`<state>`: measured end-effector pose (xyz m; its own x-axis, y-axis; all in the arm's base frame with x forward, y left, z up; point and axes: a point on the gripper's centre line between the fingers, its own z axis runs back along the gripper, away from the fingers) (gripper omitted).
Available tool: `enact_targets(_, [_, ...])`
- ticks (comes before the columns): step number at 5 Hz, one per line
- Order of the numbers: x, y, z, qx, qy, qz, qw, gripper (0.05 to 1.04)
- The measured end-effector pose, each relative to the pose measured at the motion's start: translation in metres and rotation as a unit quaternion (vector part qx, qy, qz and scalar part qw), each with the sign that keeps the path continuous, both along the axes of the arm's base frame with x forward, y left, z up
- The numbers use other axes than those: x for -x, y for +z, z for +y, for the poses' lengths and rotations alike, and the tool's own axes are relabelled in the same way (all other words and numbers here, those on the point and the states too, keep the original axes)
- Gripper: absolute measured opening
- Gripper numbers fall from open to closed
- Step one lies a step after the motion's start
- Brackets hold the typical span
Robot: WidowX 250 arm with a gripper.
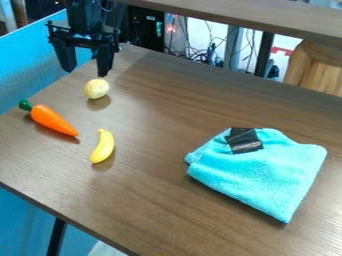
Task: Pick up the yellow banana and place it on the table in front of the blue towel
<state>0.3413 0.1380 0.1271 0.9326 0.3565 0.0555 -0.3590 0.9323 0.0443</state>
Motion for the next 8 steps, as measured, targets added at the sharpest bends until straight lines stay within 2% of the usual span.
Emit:
enact_targets(1, [0.003, -0.014, -0.002, 0.01, 0.0, 0.019, 0.9998, 0.996])
enact_targets(2, [0.01, -0.027, -0.015, 0.047, -0.019, 0.029, 0.9983, 0.996])
enact_targets(3, [0.015, -0.037, -0.021, 0.057, -0.014, 0.037, 0.9976, 0.996])
enact_targets(5, [0.025, -0.071, -0.026, 0.067, -0.019, 0.094, 0.9932, 0.996])
enact_targets(7, [0.029, -0.077, -0.032, 0.055, -0.025, 0.106, 0.9926, 0.997])
enact_targets(8, [0.031, -0.086, -0.036, 0.066, -0.028, 0.109, 0.9914, 0.997])
